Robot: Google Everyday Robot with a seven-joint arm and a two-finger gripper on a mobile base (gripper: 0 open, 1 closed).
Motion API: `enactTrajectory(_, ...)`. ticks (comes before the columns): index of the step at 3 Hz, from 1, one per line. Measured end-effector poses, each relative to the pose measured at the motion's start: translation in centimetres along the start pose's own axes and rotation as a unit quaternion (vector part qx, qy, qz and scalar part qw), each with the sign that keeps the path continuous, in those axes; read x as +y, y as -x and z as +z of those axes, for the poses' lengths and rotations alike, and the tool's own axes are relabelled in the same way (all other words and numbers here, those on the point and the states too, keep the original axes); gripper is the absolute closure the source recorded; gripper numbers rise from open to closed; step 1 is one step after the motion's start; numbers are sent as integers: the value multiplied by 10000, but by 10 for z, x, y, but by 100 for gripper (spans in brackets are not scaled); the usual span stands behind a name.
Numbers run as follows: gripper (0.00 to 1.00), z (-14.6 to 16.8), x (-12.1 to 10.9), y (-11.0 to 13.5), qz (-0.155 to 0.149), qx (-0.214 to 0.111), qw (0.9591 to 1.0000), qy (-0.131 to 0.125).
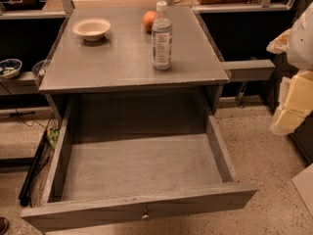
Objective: Place blue plastic bottle into top drawer
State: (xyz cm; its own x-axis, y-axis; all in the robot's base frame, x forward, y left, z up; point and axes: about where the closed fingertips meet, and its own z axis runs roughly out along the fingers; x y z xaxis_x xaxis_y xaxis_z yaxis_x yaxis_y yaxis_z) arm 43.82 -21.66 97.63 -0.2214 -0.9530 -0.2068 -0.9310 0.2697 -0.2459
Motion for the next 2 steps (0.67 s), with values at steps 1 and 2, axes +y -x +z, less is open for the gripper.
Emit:
enactTrajectory(1, 0, 0, 0, 0, 0, 0, 10000, 0)
enactTrajectory(2, 0, 0, -10, 7, 58, -201, 9998, 73)
